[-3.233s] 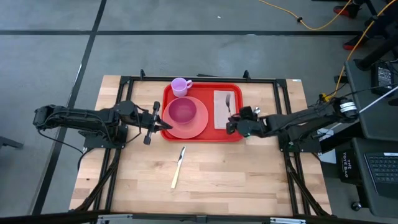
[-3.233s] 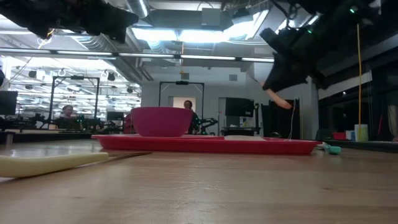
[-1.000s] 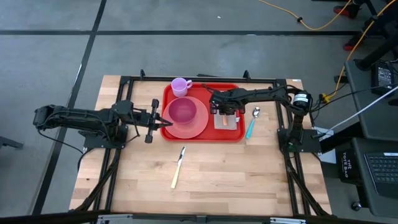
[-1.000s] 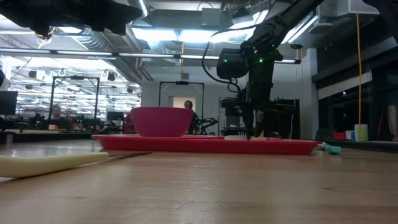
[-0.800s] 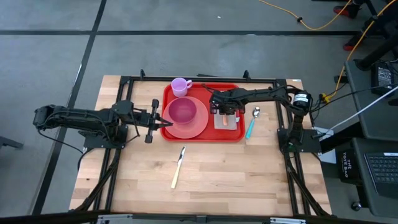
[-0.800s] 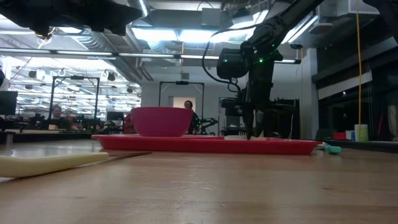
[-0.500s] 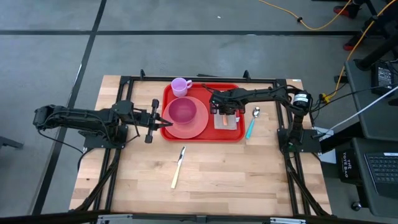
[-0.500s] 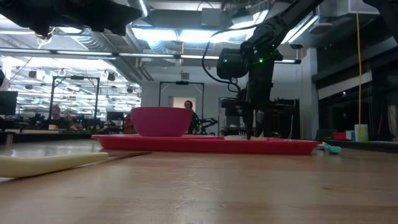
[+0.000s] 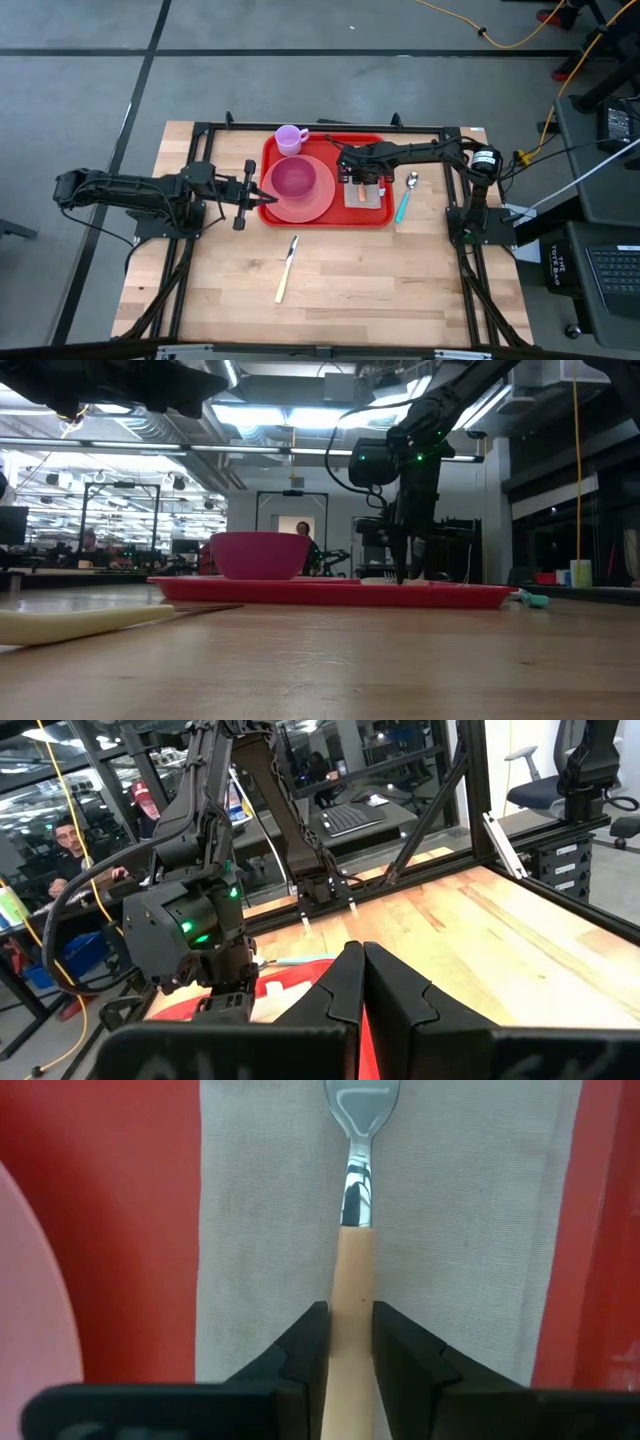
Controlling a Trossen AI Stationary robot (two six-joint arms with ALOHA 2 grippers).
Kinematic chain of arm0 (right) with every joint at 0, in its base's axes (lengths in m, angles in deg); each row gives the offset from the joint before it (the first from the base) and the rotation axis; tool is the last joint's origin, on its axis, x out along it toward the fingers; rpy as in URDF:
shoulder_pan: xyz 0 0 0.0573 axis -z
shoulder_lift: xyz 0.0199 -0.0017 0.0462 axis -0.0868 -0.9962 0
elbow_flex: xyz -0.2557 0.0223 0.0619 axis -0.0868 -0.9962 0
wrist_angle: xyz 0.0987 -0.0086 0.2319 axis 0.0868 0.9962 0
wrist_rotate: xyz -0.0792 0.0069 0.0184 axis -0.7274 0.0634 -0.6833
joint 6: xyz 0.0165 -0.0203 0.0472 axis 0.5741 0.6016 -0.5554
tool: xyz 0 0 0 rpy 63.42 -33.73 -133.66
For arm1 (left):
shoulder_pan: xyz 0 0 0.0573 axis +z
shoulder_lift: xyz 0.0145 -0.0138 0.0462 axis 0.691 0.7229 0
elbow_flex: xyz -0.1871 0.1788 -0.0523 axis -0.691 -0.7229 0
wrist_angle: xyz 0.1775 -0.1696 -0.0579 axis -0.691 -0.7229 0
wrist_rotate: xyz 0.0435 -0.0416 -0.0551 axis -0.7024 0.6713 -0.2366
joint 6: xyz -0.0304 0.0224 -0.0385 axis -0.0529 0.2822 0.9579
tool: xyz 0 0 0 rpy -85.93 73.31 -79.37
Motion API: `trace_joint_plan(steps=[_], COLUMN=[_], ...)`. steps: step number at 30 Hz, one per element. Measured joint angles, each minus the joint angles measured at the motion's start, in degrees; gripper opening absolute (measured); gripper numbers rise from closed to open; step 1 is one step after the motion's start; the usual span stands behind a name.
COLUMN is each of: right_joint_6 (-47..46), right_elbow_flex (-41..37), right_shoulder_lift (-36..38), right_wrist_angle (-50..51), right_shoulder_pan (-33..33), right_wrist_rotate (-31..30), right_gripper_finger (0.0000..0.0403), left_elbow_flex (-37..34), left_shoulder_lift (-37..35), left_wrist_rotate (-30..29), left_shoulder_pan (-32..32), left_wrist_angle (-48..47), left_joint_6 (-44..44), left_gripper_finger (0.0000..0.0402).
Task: Set up tray
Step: Put the orange fork on the brown napkin
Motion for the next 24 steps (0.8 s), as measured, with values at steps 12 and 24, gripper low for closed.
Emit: trace_joint_plan(steps=[12, 24], right_joint_6=[0.0, 1.2], right_elbow_flex=[0.0, 0.0], right_shoulder_lift=[0.0, 0.0], right_wrist_angle=[0.0, -0.7], right_shoulder_pan=[0.0, 0.0], right_wrist_rotate=[-0.5, 0.5], right_gripper_finger=[0.0079, 0.0079], left_elbow_flex=[0.0, 0.0], left_shoulder_lift=[0.0, 0.0], left_wrist_rotate=[0.0, 0.0], left_shoulder_pan=[0.0, 0.0], left_wrist_angle=[-0.2, -0.2], left_joint_6=[0.0, 0.0], left_gripper_finger=[0.0004, 0.0004])
